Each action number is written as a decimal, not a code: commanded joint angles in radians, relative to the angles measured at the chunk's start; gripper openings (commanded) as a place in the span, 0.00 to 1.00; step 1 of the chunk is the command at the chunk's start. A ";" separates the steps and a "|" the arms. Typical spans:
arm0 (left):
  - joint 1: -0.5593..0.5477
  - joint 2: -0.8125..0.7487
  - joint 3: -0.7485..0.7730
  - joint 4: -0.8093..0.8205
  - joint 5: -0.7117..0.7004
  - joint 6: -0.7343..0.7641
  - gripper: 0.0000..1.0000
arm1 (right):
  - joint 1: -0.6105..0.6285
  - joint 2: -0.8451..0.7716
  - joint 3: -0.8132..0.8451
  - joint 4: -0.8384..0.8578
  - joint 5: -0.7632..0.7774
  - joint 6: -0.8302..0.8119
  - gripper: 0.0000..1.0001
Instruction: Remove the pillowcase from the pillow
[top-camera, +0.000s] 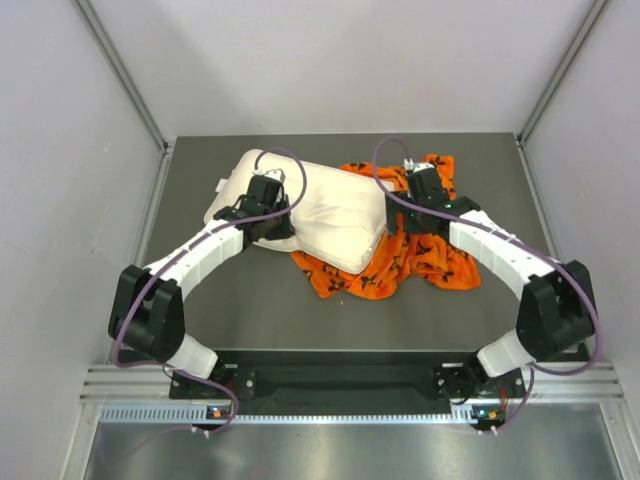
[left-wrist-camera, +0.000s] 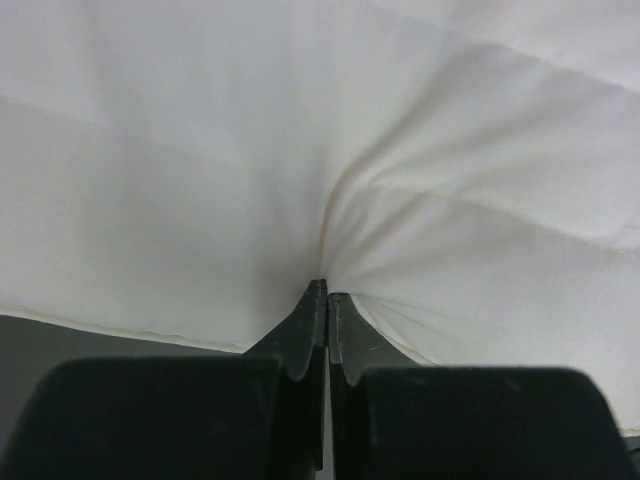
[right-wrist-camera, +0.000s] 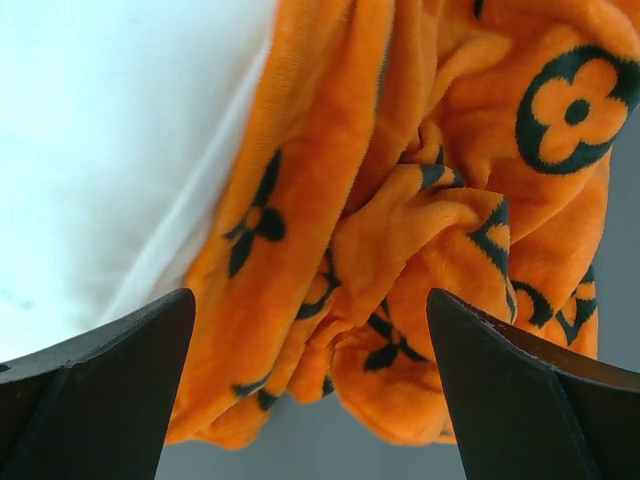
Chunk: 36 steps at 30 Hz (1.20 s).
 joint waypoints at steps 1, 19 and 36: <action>0.015 -0.049 -0.012 0.029 -0.027 0.003 0.00 | -0.035 0.064 -0.023 0.098 -0.002 -0.034 0.98; 0.119 -0.102 -0.067 0.038 0.023 -0.031 0.00 | -0.212 0.272 -0.056 0.145 -0.051 -0.021 0.03; 0.452 -0.256 -0.061 -0.085 -0.001 0.046 0.00 | -0.681 -0.009 0.086 0.003 0.027 -0.127 0.00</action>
